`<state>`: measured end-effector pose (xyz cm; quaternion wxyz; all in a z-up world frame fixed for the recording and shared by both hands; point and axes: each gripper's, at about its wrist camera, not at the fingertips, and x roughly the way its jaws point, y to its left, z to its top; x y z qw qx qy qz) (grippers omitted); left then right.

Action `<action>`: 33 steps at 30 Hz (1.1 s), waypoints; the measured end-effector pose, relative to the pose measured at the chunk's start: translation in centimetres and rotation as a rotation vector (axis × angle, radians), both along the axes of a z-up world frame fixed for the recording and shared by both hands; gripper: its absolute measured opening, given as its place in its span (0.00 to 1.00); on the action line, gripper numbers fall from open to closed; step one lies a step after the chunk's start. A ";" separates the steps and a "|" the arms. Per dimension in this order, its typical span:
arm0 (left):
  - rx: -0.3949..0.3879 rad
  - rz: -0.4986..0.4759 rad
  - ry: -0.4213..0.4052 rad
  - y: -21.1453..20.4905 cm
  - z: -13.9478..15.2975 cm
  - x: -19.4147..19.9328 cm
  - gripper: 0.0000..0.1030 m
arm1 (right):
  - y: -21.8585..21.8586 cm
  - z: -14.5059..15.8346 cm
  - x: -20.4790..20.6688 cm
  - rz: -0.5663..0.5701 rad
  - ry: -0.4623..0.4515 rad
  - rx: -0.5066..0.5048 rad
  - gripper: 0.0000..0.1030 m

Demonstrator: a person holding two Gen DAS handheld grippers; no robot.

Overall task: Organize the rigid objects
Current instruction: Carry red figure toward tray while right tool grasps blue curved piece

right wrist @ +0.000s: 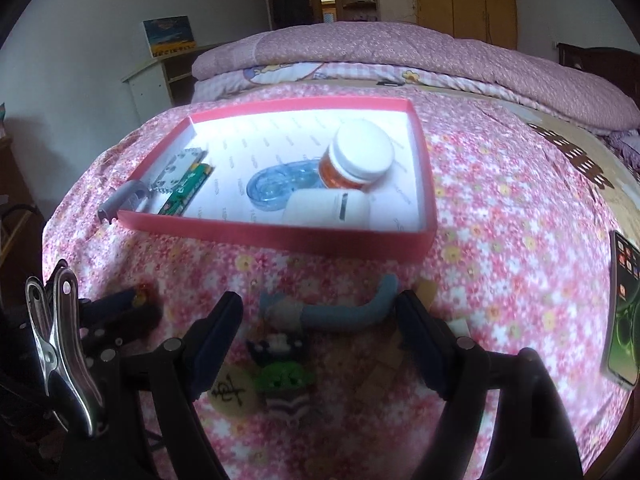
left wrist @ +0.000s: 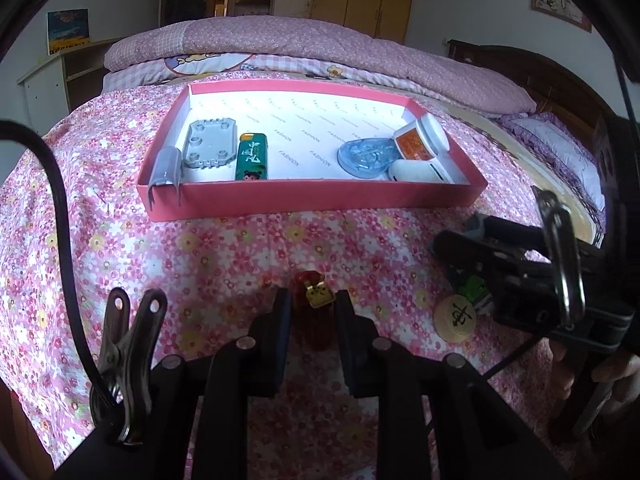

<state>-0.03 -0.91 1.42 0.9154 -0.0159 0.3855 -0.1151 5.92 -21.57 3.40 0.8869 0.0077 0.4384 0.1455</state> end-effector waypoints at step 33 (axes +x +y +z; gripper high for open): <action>0.012 -0.016 -0.022 -0.6 0.7 -0.6 0.22 | -0.6 -0.4 0.2 0.055 -0.001 0.051 0.72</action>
